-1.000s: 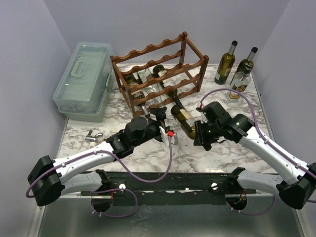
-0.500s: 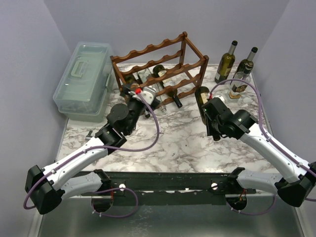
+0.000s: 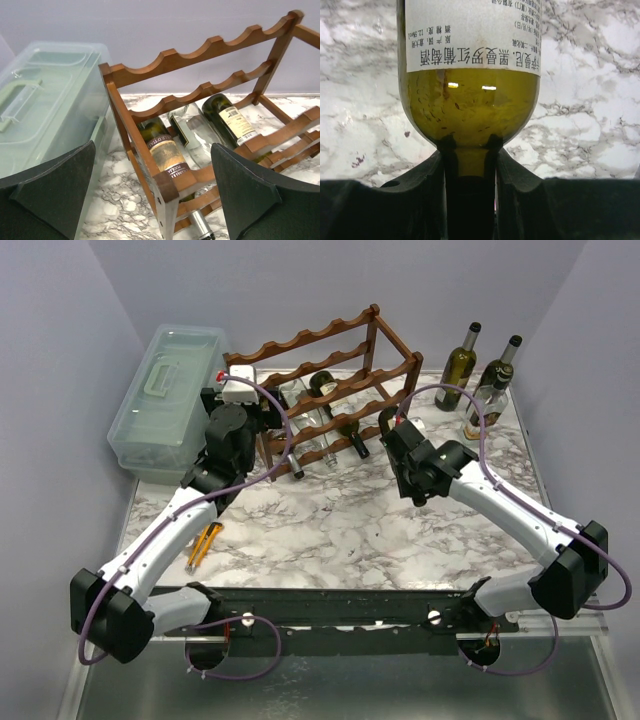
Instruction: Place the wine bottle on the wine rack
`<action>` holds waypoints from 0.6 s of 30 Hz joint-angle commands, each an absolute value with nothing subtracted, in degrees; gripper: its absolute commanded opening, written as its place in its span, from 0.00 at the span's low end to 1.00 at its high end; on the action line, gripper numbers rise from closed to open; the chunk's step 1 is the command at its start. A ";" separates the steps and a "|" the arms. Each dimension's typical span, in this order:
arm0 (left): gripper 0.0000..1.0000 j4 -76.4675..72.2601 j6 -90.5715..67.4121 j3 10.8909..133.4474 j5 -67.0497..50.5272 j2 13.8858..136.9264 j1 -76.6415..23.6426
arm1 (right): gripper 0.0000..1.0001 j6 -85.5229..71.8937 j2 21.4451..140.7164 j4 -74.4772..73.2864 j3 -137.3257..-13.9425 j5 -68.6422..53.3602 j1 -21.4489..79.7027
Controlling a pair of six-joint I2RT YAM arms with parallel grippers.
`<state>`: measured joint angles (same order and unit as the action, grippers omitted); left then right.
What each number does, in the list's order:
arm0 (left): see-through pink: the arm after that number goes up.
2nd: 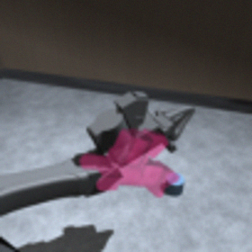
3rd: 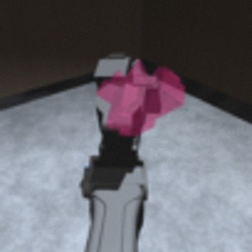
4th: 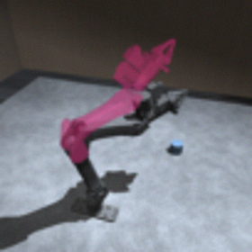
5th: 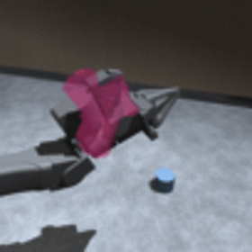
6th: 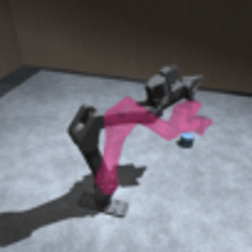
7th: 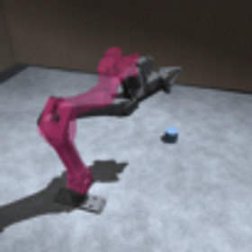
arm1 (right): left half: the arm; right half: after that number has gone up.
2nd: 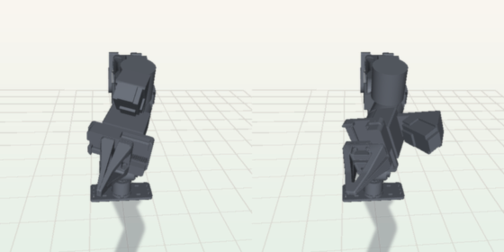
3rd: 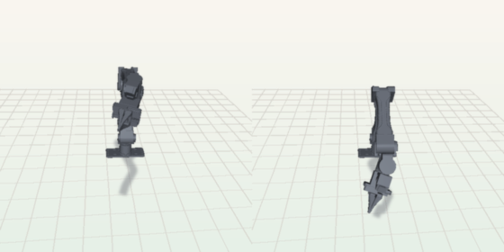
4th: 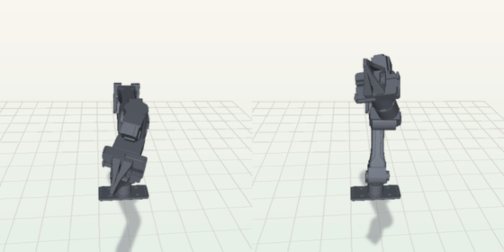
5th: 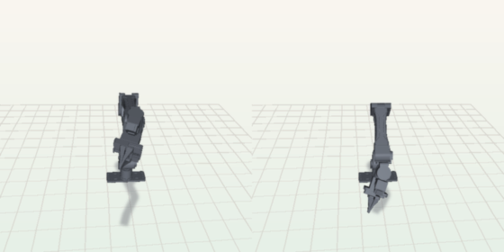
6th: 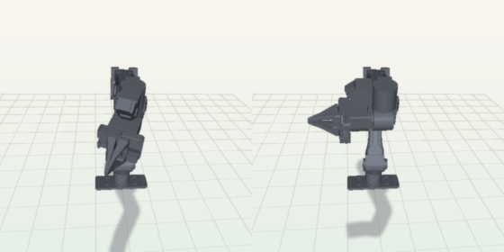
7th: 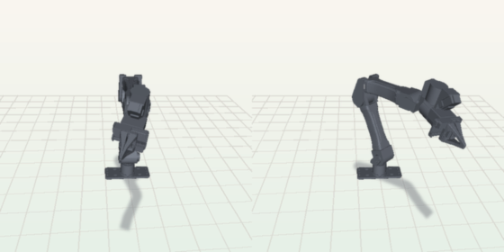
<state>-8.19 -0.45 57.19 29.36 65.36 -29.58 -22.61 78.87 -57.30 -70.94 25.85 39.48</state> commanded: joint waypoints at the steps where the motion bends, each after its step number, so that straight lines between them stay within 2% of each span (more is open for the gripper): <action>1: 0.98 -0.97 -7.87 59.33 25.92 67.91 -25.91 | 0.01 -21.42 78.76 -49.23 -74.29 29.07 36.86; 5: 0.88 -0.88 -6.71 59.32 25.52 68.69 -25.32 | 0.01 -20.17 78.31 -46.10 -71.29 23.51 32.63; 12: 0.62 -0.73 -6.51 58.89 22.32 69.97 -25.31 | 0.01 -19.67 79.62 -43.42 -70.13 19.95 30.05; 18: 0.54 -0.18 -5.88 59.24 21.63 71.40 -25.31 | 0.01 -18.94 82.17 -41.72 -70.64 17.87 29.59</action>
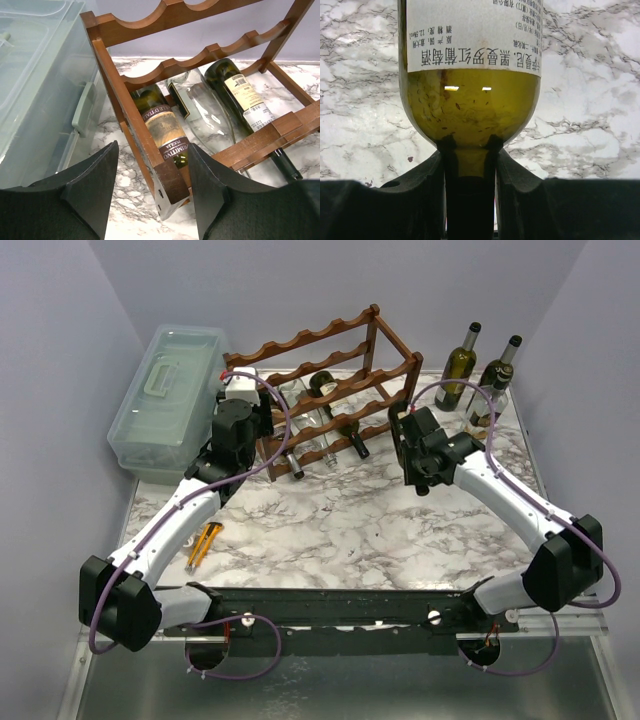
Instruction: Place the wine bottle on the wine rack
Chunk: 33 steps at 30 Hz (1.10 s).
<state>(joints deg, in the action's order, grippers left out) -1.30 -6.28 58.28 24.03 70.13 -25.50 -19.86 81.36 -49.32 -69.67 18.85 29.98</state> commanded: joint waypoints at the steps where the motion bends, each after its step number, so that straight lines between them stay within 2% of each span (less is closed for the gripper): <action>1: 0.53 -0.22 -5.88 59.24 21.46 71.45 -25.31 | 0.01 -18.79 82.68 -41.54 -71.02 17.80 29.57; 9: 0.45 -0.18 -5.16 59.15 20.49 72.14 -25.31 | 0.01 -17.52 87.92 -38.31 -73.49 14.69 29.48; 15: 0.41 -0.18 -5.11 58.97 19.87 72.07 -25.31 | 0.00 -16.88 92.45 -37.53 -76.08 17.30 29.24; 26: 0.38 -0.18 -5.03 58.99 19.27 72.07 -25.32 | 0.01 -13.88 93.22 -34.20 -76.33 19.04 29.08; 33: 0.36 -0.18 -4.84 58.97 19.17 72.07 -25.31 | 0.01 -10.36 97.85 -24.48 -73.52 21.01 28.74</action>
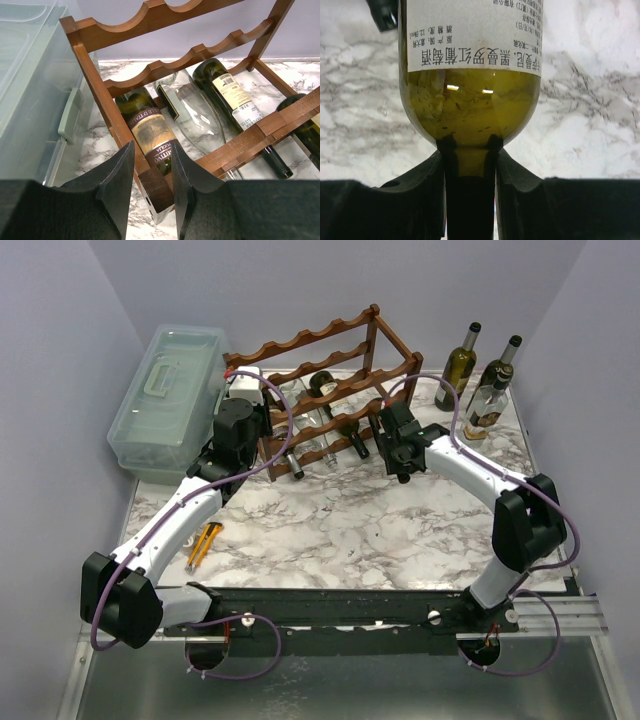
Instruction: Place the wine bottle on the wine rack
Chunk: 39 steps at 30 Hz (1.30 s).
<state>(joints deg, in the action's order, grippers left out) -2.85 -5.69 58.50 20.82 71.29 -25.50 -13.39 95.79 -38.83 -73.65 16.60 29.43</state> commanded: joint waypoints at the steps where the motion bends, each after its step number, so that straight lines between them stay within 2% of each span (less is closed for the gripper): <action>1: 0.36 -0.18 -4.89 58.97 19.08 72.05 -25.40 | 0.01 -10.10 99.02 -23.18 -73.06 21.21 28.61; 9: 0.34 -0.19 -4.94 58.97 18.55 72.43 -25.49 | 0.01 -7.94 103.49 -16.24 -74.22 24.68 26.89; 12: 0.34 -0.18 -4.77 58.89 18.63 72.30 -25.62 | 0.04 -6.47 104.63 -15.63 -76.20 25.70 25.73; 14: 0.33 -0.18 -4.53 58.84 18.97 72.33 -25.66 | 0.11 -4.96 105.91 -15.21 -77.45 25.78 25.09; 16: 0.33 -0.18 -4.42 58.89 19.07 72.22 -25.66 | 0.26 -4.44 107.58 -15.91 -79.15 26.51 24.63; 19: 0.33 -0.27 -4.32 58.80 19.16 72.23 -25.66 | 0.38 -5.04 109.06 -16.73 -80.33 25.08 23.76; 23: 0.33 -0.18 -4.25 58.96 19.16 72.29 -25.66 | 0.59 -6.83 108.62 -18.16 -79.35 23.93 23.72; 26: 0.33 -0.24 -4.27 58.90 19.07 72.20 -25.71 | 0.70 -8.35 107.32 -19.63 -78.28 23.32 23.66; 30: 0.33 -0.18 -4.40 58.97 18.81 72.42 -25.74 | 0.78 -10.35 104.13 -22.56 -76.64 22.97 23.72; 39: 0.33 -0.18 -4.97 59.06 18.12 72.50 -25.75 | 0.80 -15.48 93.69 -24.65 -70.30 20.42 23.43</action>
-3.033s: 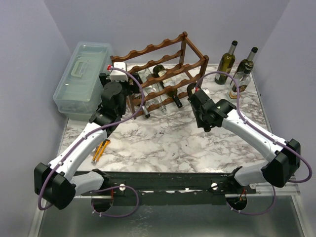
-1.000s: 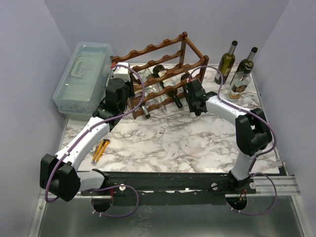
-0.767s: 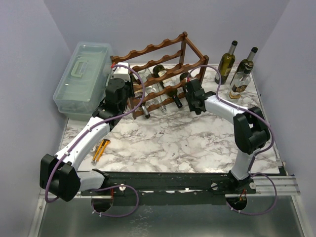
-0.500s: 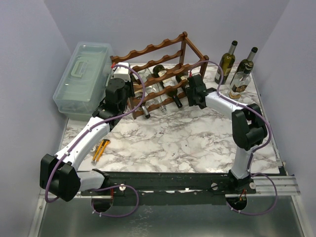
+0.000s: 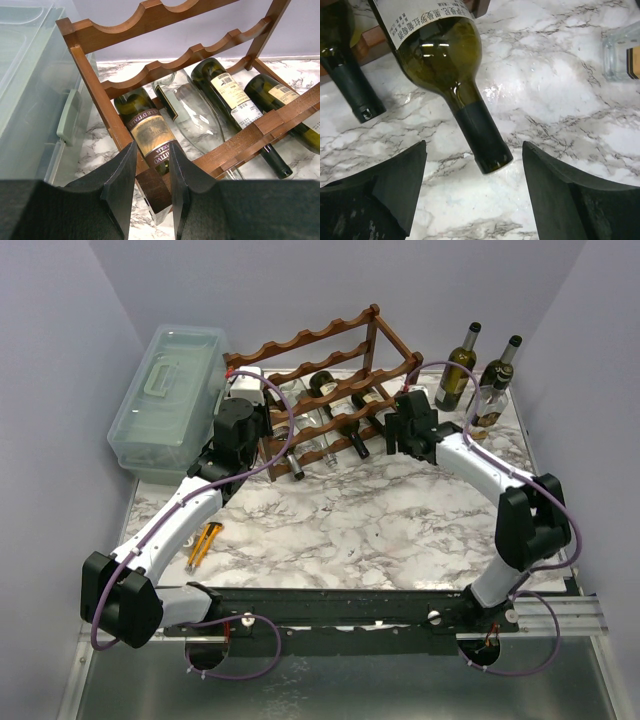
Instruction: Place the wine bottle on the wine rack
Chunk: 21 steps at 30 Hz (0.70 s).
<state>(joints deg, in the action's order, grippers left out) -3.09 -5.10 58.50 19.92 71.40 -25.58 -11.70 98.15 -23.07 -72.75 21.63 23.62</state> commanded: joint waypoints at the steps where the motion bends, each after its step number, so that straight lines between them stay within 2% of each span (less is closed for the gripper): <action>1: 0.33 -0.18 -5.00 59.06 18.03 72.50 -25.75 | 0.80 -16.44 92.43 -24.30 -69.51 19.42 22.93; 6: 0.33 -0.19 -4.94 58.89 18.28 72.19 -25.84 | 0.78 -19.13 88.95 -21.49 -65.72 11.33 18.23; 13: 0.33 -0.18 -4.77 58.97 18.19 72.33 -26.10 | 0.61 -22.12 89.42 -22.42 -64.63 3.25 13.64; 16: 0.33 -0.18 -4.75 58.98 17.93 72.21 -26.10 | 0.58 -22.78 89.27 -21.24 -63.05 2.97 13.19; 21: 0.33 -0.18 -4.99 58.93 17.67 72.25 -26.10 | 0.45 -23.56 90.18 -19.82 -62.21 1.93 12.36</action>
